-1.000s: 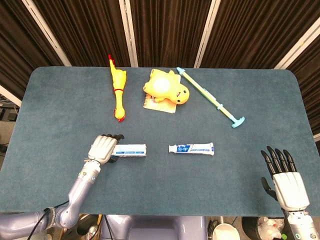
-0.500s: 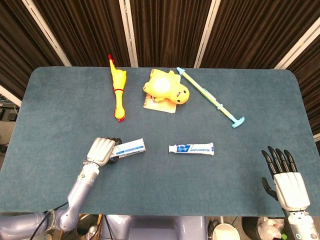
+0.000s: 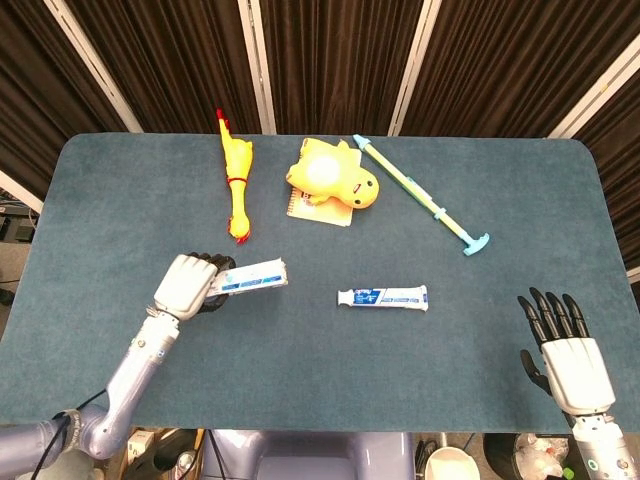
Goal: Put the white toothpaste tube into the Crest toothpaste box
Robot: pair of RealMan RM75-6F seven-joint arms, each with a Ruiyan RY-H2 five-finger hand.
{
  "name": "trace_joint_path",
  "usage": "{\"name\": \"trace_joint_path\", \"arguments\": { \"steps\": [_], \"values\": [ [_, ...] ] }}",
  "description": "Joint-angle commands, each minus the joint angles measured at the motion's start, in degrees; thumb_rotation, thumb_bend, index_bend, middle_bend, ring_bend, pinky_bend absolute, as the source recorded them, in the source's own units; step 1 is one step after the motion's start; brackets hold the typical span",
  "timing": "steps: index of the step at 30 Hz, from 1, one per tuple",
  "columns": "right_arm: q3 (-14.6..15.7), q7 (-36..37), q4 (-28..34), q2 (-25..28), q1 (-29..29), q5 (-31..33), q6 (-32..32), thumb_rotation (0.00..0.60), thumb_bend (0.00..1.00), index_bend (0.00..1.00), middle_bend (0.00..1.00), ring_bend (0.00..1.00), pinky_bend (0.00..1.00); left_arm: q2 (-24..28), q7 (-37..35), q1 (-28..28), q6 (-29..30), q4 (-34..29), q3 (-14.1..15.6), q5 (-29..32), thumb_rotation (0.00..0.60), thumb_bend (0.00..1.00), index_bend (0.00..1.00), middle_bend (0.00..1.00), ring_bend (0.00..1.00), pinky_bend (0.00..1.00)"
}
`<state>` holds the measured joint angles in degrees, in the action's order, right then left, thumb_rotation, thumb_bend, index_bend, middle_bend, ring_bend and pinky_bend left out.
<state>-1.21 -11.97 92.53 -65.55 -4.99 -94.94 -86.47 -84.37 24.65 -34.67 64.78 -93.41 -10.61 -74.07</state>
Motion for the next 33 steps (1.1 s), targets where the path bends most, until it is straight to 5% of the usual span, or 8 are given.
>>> {"name": "trace_joint_path", "arguments": {
  "steps": [1,14,33],
  "values": [
    [-0.97,-3.90,3.49,0.93,-2.58,2.28,5.10,0.600,0.41,0.00,0.01,0.00,0.00,3.69,-4.59,-0.48,1.40,-0.01,0.43,-6.04,0.600,0.37,0.38,0.54,0.50,0.53],
    [-4.42,-18.55,7.71,-7.39,-12.99,13.47,22.84,0.600,0.41,0.01,0.07,0.00,0.00,6.75,-8.83,-2.44,1.25,-4.56,-1.56,-8.39,0.600,0.37,0.38,0.54,0.50,0.53],
    [-9.41,-30.01,-6.09,-24.75,-22.93,27.15,29.45,0.600,0.41,0.12,0.15,0.05,0.00,9.40,-14.33,-2.56,0.63,-0.71,-1.56,-7.74,0.600,0.37,0.38,0.54,0.50,0.53]
  ]
}}
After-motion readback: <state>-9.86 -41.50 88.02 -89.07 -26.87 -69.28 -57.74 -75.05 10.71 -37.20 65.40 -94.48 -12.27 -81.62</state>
